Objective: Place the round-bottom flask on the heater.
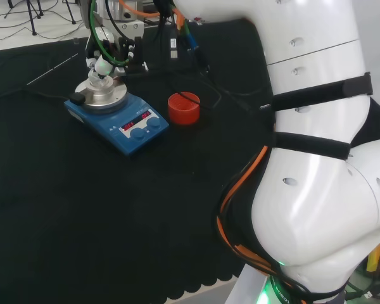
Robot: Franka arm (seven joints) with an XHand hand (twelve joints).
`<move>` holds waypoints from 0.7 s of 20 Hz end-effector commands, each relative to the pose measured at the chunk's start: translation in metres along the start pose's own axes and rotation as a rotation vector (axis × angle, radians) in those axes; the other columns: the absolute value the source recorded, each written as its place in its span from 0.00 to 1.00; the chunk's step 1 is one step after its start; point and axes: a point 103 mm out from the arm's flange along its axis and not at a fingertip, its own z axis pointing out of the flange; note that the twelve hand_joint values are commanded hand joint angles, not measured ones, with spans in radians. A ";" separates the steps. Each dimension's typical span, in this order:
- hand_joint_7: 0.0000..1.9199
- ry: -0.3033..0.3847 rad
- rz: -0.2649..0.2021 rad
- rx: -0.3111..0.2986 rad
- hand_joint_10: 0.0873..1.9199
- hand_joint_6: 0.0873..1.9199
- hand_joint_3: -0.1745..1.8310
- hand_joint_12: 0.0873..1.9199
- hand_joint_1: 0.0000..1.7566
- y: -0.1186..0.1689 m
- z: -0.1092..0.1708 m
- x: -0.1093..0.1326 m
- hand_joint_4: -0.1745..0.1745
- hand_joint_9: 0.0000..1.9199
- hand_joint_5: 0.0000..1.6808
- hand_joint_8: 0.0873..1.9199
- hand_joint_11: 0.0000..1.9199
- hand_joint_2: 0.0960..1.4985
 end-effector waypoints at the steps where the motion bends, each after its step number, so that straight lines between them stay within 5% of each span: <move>1: 0.25 0.003 0.006 0.012 0.24 0.40 0.46 0.67 0.63 0.003 0.003 0.000 1.00 0.32 0.72 0.24 0.09 0.38; 5: 0.25 0.035 -0.001 0.019 0.24 0.42 0.44 0.68 0.63 0.012 0.007 0.004 1.00 0.32 0.70 0.24 0.09 0.41; 7: 0.23 0.044 -0.008 0.009 0.25 0.43 0.33 0.68 0.61 0.012 0.007 0.006 1.00 0.31 0.66 0.25 0.08 0.51; 10: 0.22 0.052 -0.017 0.002 0.26 0.41 0.40 0.68 0.59 0.009 0.003 0.005 0.69 0.29 0.48 0.25 0.07 0.41; 14: 0.20 0.045 -0.019 0.012 0.27 0.39 0.45 0.68 0.57 0.005 0.001 0.003 0.60 0.28 0.41 0.25 0.05 0.34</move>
